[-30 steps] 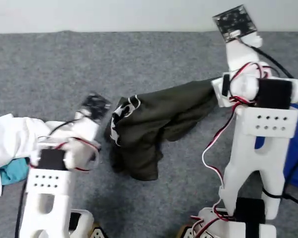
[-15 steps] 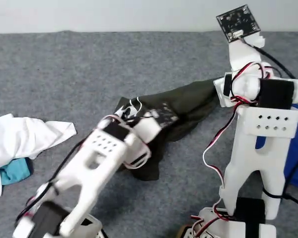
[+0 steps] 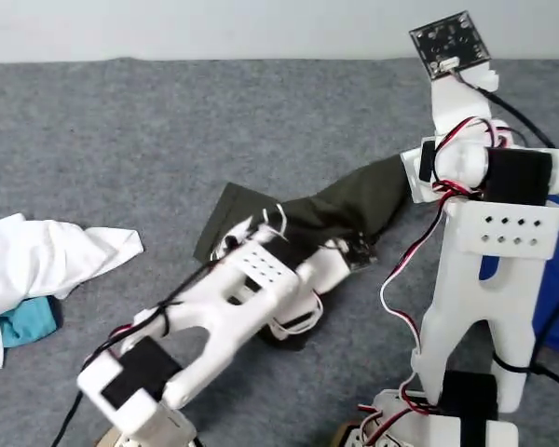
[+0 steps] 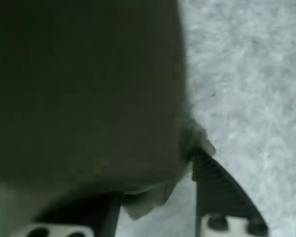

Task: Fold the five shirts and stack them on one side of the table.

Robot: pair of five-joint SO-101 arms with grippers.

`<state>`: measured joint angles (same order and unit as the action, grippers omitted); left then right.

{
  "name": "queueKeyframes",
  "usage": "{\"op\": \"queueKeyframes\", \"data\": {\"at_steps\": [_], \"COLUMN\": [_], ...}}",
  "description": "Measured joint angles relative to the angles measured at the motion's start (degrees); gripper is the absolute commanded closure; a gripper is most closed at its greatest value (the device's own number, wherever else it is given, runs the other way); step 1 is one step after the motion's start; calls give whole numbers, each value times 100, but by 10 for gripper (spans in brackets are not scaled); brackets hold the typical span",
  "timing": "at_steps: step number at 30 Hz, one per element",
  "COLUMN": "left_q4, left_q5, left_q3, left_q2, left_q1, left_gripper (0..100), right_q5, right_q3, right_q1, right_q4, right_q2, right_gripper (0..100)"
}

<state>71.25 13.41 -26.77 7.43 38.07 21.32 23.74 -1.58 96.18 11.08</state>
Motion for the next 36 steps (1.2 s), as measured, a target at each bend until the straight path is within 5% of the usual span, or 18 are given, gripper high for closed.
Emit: {"op": "queueKeyframes", "data": {"at_steps": [16, 29, 36], "left_q4": [1389, 2251, 2295], "left_q5": [-501, -264, -211], "left_q3": [1802, 1829, 1521], "left_q2": [615, -554, -563], "left_q1": [211, 246, 809], "left_gripper": [776, 776, 776], "right_q5": [-18, -18, -18], "right_q3": [0, 0, 0], "right_q1": [-9, -9, -9], "right_q4": [0, 0, 0], "right_q2": [0, 0, -62], "right_gripper": [988, 988, 988]}}
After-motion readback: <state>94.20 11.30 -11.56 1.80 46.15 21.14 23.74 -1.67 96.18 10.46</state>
